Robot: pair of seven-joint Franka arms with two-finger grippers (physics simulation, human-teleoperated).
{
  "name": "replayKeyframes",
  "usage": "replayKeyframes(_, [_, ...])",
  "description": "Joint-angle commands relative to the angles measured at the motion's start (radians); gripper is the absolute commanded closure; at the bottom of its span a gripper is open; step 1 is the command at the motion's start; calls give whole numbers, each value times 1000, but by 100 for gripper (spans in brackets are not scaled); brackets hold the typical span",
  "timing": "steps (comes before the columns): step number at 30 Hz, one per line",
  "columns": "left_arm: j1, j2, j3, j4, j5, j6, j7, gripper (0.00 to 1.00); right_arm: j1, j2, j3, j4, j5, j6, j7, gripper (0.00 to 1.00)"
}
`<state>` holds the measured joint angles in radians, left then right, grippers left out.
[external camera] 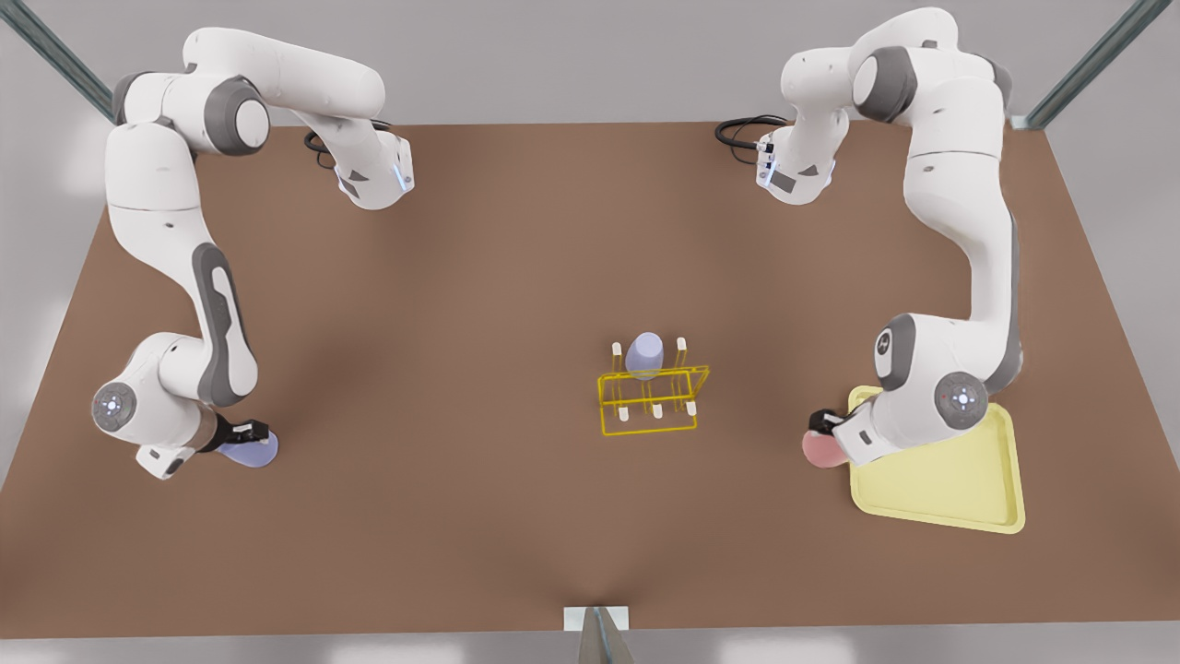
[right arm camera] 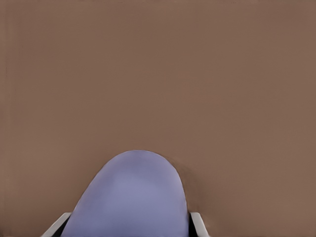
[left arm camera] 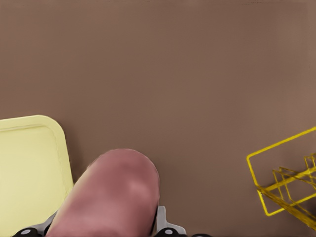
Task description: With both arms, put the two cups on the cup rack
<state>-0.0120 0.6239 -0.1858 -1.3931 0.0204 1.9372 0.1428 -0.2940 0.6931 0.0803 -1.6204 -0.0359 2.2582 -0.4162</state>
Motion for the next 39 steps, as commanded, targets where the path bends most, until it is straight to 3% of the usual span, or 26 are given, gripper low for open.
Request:
replayKeyframes(1, [-59,27,-23,66,-2,-110,-638,14,-1,-7,29,0,1,-22,-19,14])
replayKeyframes(7, [-111,65,-116,146,-33,-188,-770,13,-1,-24,180,2,10,-45,-32,14])
replayKeyframes(14, [-121,85,-132,206,-50,-175,-802,13,13,-34,348,10,13,-75,-19,14])
replayKeyframes(23, [-175,128,-126,200,-37,-124,-836,12,176,-23,404,106,31,-80,-21,13])
replayKeyframes(25, [-175,131,-126,200,-36,-124,-836,0,208,-20,412,117,54,-80,-21,13])
replayKeyframes(28, [-175,128,-126,201,-36,-136,-836,0,269,-7,412,158,88,-78,-16,13])
replayKeyframes(30, [-114,51,-119,267,-8,-371,-832,0,289,-6,412,180,88,-78,-16,13])
replayKeyframes(32, [-52,30,-121,494,50,-704,-717,0,314,8,421,211,122,-78,-18,13])
replayKeyframes(34, [-16,-104,-89,464,136,-837,-226,0,348,29,421,252,126,-71,-16,13])
replayKeyframes(35, [-158,-337,132,101,141,-637,-19,0,363,43,420,278,149,-71,-16,13])
replayKeyframes(36, [-184,-397,166,8,119,-544,-25,0,377,66,420,306,154,-69,-16,13])
replayKeyframes(39, [-155,-365,170,52,69,-581,-38,0,417,109,420,370,180,-66,-16,13])
